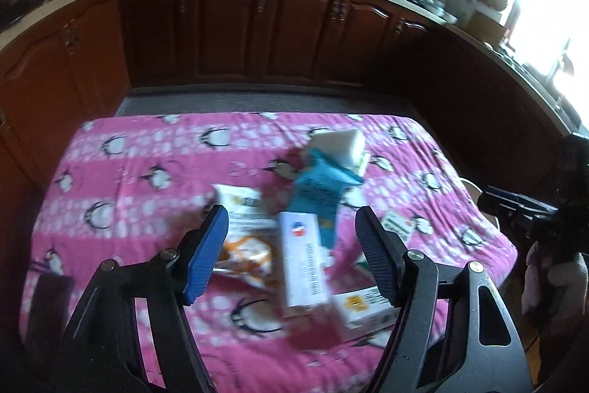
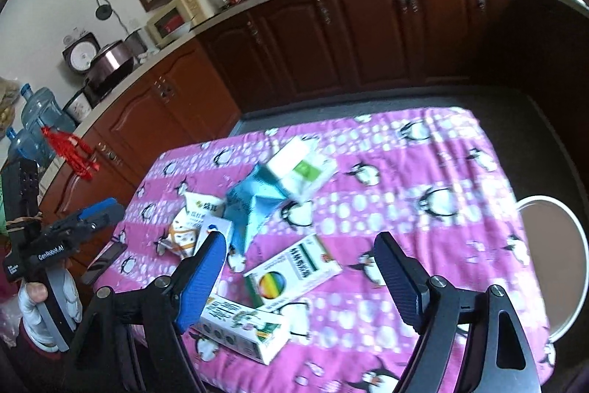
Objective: Collect trash
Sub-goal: 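Return both tools over the remaining trash on the table, then grasp the white snack wrapper with the left gripper while the right grasps the blue wrapper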
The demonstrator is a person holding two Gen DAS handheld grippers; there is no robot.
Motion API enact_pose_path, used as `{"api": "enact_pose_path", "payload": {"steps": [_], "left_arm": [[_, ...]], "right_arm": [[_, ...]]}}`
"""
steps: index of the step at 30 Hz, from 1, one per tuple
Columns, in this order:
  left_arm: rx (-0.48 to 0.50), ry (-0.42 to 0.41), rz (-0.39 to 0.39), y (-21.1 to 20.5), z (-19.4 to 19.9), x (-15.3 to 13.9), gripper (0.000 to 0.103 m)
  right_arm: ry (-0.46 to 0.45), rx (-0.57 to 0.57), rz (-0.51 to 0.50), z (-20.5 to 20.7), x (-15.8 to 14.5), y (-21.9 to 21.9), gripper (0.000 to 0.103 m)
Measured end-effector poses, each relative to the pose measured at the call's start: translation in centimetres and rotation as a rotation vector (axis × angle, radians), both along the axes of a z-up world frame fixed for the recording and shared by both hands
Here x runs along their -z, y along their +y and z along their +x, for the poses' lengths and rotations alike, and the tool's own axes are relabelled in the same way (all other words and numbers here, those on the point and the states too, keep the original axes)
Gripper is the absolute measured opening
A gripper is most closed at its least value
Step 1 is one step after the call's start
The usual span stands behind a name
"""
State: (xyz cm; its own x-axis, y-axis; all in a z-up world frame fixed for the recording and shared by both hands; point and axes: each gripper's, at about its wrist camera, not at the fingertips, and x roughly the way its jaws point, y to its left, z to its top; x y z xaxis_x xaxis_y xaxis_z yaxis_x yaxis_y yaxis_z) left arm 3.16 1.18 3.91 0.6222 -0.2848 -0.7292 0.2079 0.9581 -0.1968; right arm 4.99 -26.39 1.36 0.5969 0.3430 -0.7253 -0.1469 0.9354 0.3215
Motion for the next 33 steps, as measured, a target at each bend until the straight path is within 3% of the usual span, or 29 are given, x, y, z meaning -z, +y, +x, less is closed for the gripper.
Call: {"api": "enact_pose_path", "payload": {"steps": [4,12,24,33], "left_arm": [[-0.052,0.028,-0.032,2.5,0.2,0.9,0.071],[-0.105,0.153,-0.083,4.4,2.8,5.6,0.071],[-0.131,0.289,-0.098,4.3,8.2,12.2,0.071],[-0.127,0.354,-0.114,4.2,10.3,14.8,0.071]], "right_arm": [[0.040,-0.040,0.003,1.0,1.2,1.7,0.081],[0.099,-0.079,0.016,3.1,3.5,4.6,0.081],[0.252,0.007,0.173,10.6,8.5,7.3,0.085],[0.320,0.049,0.192,13.9,11.5,8.8,0.086]]}}
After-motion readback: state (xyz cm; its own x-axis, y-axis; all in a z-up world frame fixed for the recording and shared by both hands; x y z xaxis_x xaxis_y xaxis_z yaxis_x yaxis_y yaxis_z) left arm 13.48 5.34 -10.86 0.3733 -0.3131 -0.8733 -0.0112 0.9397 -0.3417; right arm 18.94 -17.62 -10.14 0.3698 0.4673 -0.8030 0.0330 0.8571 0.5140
